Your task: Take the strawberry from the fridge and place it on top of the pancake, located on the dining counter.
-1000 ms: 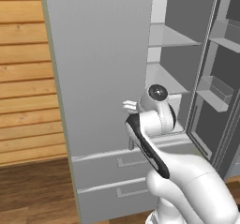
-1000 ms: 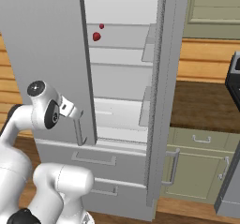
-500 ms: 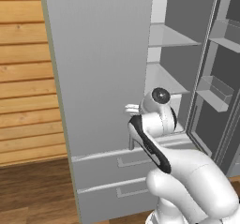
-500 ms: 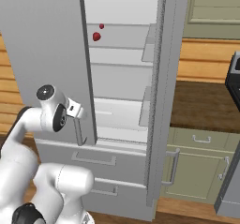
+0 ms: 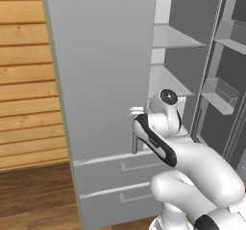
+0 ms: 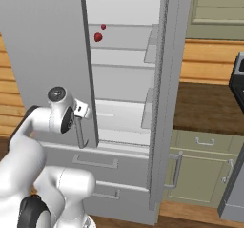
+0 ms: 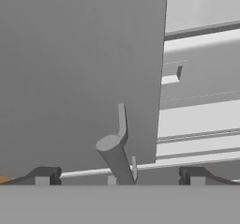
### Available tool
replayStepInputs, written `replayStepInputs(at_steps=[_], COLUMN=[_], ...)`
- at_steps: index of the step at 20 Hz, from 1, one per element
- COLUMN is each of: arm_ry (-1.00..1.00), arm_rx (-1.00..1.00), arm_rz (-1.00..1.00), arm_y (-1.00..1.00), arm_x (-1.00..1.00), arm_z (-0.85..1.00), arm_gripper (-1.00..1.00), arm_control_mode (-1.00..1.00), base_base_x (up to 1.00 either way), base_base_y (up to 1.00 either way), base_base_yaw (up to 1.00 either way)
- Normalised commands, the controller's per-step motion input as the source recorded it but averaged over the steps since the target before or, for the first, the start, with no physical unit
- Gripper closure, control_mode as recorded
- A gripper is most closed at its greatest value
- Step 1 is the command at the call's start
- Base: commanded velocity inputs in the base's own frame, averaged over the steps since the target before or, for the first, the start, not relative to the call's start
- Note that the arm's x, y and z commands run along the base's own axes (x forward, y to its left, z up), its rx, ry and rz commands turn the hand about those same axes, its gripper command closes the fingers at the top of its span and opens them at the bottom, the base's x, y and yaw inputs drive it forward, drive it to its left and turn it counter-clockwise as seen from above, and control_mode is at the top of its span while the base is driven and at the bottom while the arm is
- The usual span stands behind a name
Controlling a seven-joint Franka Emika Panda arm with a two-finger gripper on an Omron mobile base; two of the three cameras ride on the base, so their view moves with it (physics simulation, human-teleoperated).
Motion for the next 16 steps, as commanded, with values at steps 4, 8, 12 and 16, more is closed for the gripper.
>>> replayStepInputs(at_steps=[4,8,12,16], arm_ry=[0.0,0.02,0.0,0.0], arm_rx=[0.0,-0.01,-0.02,0.0], arm_rz=[-0.01,-0.03,-0.02,0.0], arm_y=[0.03,0.11,0.06,0.0], arm_x=[0.25,0.18,0.02,0.01], arm_z=[-0.11,-0.19,-0.26,-0.15], arm_gripper=[-1.0,-1.0,-1.0,-1.0], arm_control_mode=[-1.0,-1.0,-1.0,-1.0], base_base_x=[0.0,0.0,0.0,0.0], base_base_y=[0.0,0.0,0.0,0.0], base_base_yaw=[0.0,0.0,0.0,0.0])
